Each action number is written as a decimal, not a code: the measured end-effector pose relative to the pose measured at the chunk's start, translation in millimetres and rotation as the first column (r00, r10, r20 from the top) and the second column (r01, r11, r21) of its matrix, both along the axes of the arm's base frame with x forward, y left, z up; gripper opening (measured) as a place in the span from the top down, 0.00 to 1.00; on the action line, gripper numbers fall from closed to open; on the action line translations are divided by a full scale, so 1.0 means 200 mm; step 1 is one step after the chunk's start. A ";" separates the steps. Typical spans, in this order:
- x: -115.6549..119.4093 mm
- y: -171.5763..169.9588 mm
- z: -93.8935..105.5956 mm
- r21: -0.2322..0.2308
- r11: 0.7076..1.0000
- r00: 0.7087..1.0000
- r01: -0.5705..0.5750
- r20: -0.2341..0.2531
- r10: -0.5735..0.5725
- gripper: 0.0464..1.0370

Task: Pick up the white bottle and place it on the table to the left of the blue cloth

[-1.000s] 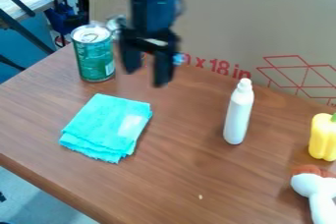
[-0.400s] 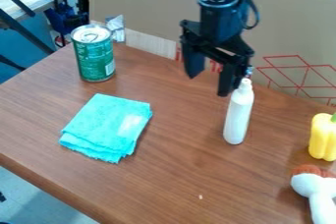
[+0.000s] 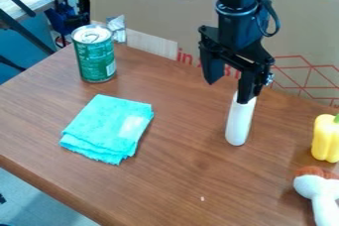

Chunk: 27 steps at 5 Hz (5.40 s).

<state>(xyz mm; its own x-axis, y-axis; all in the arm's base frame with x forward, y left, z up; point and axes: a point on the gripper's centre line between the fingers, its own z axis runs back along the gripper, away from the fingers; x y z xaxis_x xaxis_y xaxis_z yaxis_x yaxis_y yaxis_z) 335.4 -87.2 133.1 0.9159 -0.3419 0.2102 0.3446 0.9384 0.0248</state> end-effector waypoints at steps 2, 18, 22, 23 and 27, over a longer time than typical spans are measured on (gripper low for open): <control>0.05 -0.02 -0.04 -0.025 0.999 0.999 0.042 -0.006 -0.042 0.04; -0.66 0.99 0.05 0.113 0.988 0.968 -0.102 -0.216 0.124 0.42; -0.54 1.44 -0.17 0.092 0.986 0.988 -0.136 -0.059 0.142 0.42; -0.51 1.46 -0.25 0.033 0.983 0.983 -0.182 -0.028 0.183 0.42; -0.51 1.42 -0.06 -0.109 0.945 0.948 -0.307 0.053 0.314 0.03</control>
